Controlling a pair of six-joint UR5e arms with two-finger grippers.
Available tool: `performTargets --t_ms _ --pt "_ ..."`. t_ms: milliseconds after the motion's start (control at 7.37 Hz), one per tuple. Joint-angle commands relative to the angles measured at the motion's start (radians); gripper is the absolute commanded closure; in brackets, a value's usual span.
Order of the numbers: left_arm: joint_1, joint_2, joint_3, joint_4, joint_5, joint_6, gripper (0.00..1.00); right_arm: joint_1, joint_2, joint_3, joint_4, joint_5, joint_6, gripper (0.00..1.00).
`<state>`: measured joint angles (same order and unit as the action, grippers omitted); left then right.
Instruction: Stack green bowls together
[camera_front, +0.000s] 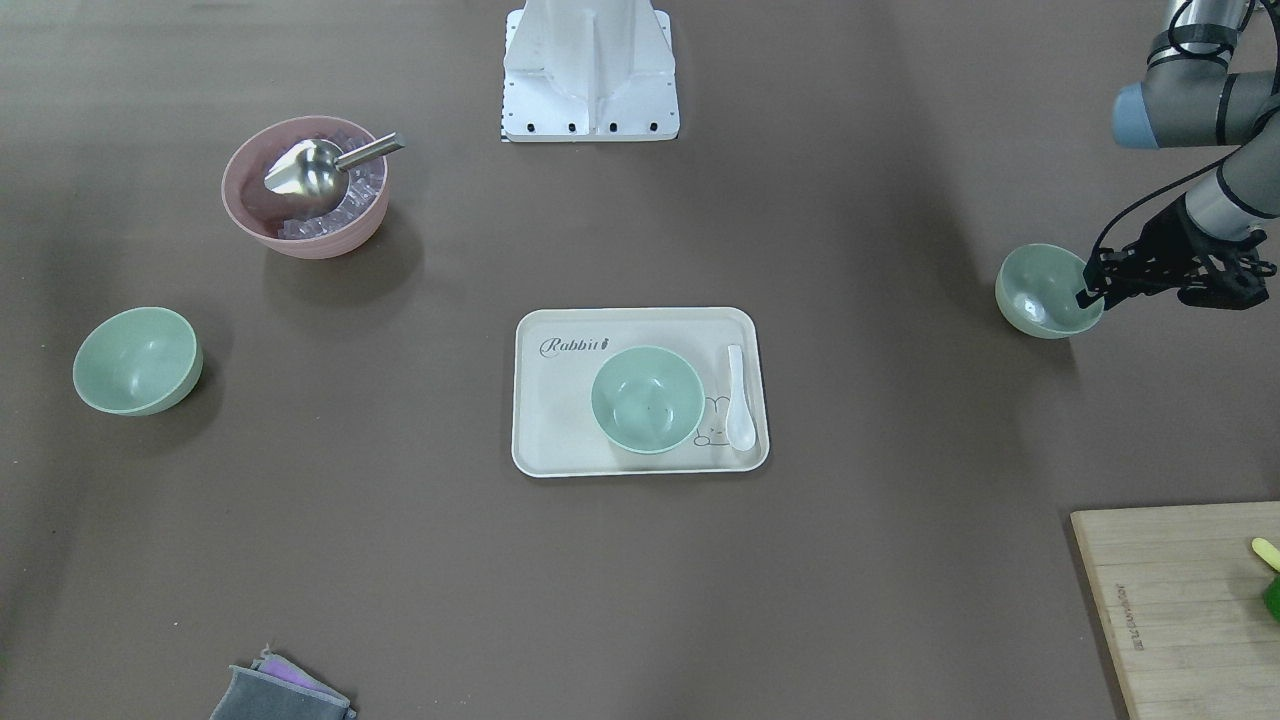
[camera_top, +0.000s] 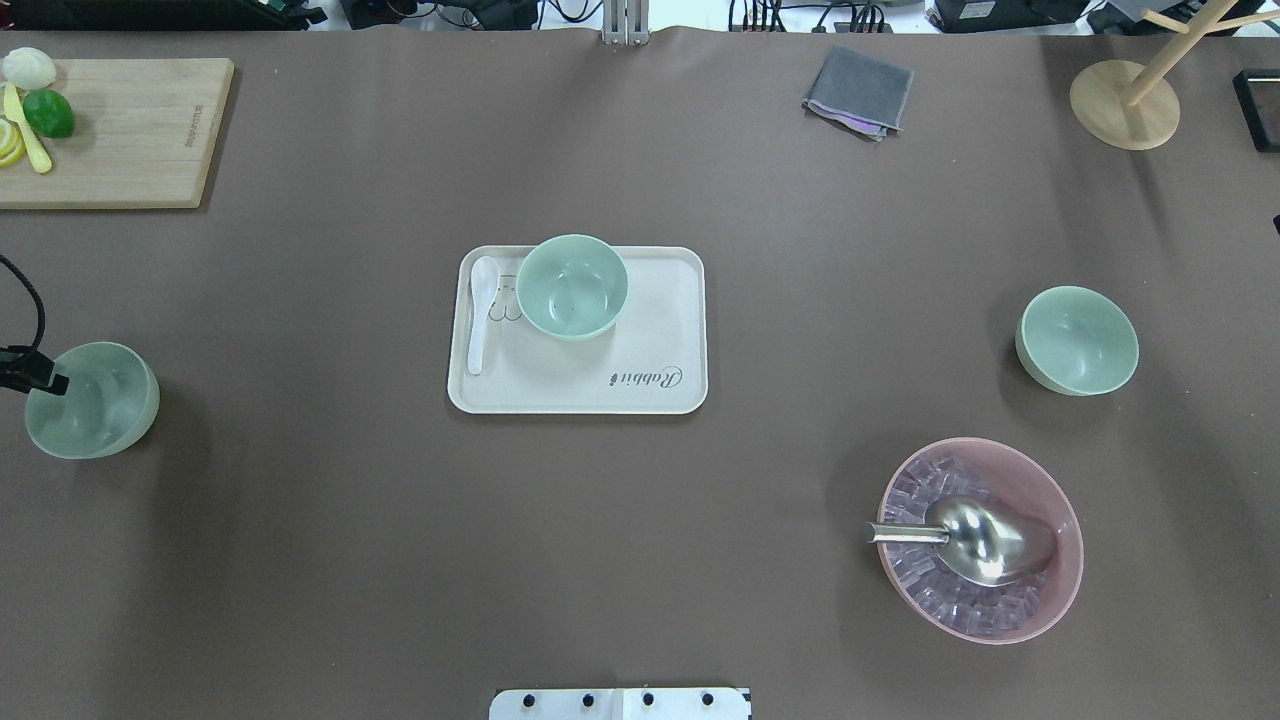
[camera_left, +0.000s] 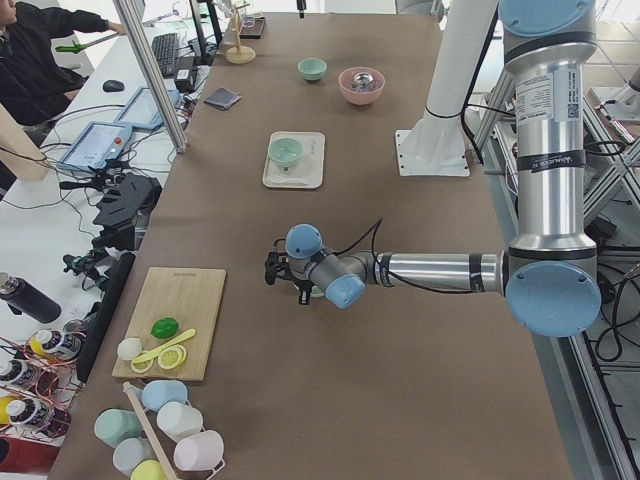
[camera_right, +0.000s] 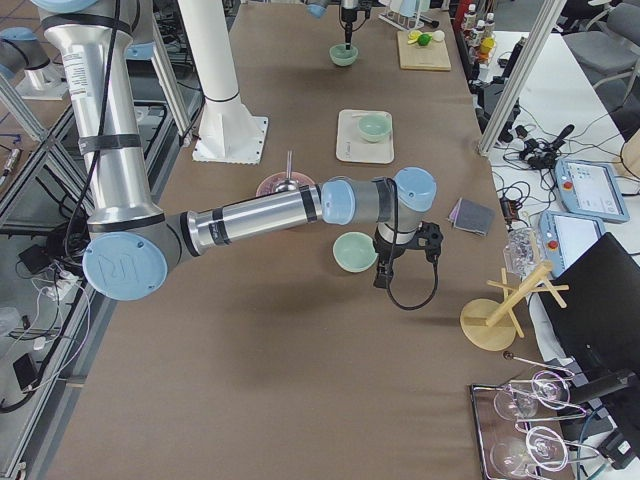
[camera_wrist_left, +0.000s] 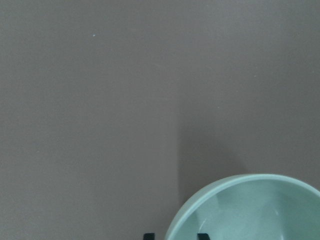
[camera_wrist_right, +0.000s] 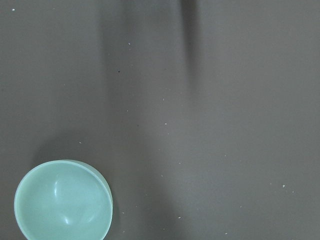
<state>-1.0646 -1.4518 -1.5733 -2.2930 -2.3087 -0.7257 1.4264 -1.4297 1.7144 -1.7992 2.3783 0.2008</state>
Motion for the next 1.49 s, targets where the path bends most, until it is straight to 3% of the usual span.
performTargets --t_ms 0,271,678,814,1085,1356 --pt "0.002 0.045 -0.039 0.001 0.0 0.0 0.59 -0.001 0.0 0.004 0.0 0.001 0.002 0.0" --pt "0.009 0.05 -0.039 0.001 0.0 0.0 0.66 -0.001 0.0 0.004 0.0 0.001 0.002 0.0" --pt "0.014 0.042 -0.036 0.003 0.002 -0.001 0.67 -0.001 0.0 0.002 0.0 -0.001 0.002 0.0" --pt "0.014 0.042 -0.037 0.003 0.0 -0.001 0.75 -0.001 0.0 0.002 0.0 -0.001 0.002 0.0" --pt "0.014 0.047 -0.037 0.003 0.0 -0.001 1.0 -0.001 0.0 0.002 0.0 -0.001 0.002 0.0" --pt "0.012 0.047 -0.047 0.009 -0.056 -0.003 1.0 0.0 0.0 0.002 0.001 -0.002 0.0 0.0"
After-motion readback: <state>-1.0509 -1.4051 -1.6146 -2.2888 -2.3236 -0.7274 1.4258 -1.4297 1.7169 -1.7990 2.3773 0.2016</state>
